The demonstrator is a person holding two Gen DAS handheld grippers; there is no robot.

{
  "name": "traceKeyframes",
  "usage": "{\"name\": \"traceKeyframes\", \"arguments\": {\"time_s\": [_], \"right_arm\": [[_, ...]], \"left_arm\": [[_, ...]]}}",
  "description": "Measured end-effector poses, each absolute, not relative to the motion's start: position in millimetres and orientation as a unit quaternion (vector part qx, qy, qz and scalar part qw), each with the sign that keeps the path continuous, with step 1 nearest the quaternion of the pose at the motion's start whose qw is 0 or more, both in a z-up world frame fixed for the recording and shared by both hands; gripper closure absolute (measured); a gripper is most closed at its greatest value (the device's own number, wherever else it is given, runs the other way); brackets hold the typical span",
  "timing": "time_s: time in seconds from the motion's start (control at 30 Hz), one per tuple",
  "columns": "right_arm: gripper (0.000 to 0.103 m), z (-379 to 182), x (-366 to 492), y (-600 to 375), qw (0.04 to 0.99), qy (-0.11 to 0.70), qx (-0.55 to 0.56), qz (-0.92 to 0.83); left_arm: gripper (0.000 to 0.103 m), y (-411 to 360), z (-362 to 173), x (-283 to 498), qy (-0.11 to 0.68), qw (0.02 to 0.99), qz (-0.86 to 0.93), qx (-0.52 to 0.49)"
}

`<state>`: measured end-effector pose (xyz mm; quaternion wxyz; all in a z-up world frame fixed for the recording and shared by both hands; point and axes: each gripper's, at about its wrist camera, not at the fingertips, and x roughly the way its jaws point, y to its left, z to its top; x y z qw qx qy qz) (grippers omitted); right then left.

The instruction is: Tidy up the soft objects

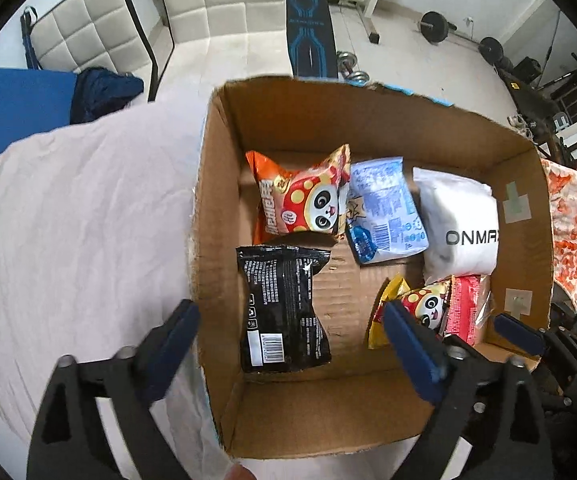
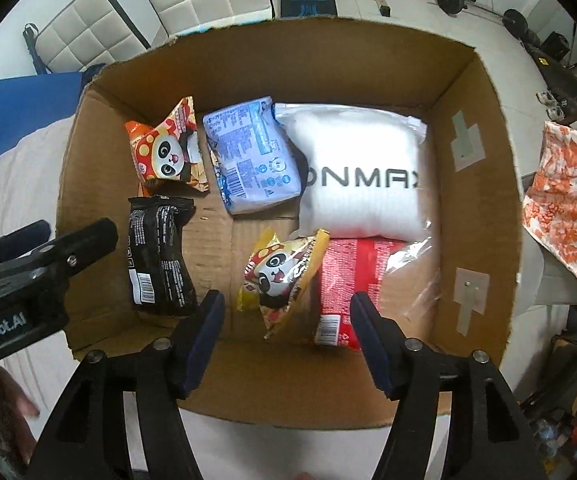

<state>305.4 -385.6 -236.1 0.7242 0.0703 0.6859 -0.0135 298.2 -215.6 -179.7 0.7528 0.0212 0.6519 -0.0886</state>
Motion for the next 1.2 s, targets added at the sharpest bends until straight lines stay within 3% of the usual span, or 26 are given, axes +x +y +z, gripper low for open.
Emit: {"name": "traceKeyframes", "arguments": {"time_s": [0.13, 0.23, 0.77, 1.2], "right_arm": [[0.022, -222, 295, -392, 0.732, 0.677, 0.069, -0.023], [0.003, -211, 289, -397, 0.739, 0.670, 0.066, -0.031], [0.000, -164, 254, -413, 0.774, 0.630, 0.041, -0.055], [0.000, -65, 180, -419, 0.828, 0.555, 0.044, -0.061]], "left_arm": [[0.003, -213, -170, 294, 0.640, 0.763, -0.086, 0.021], [0.001, -212, -164, 289, 0.632, 0.770, -0.083, 0.015], [0.001, -214, -118, 244, 0.591, 0.805, -0.055, 0.010], [0.001, -207, -20, 169, 0.525, 0.849, -0.056, 0.013]]}}
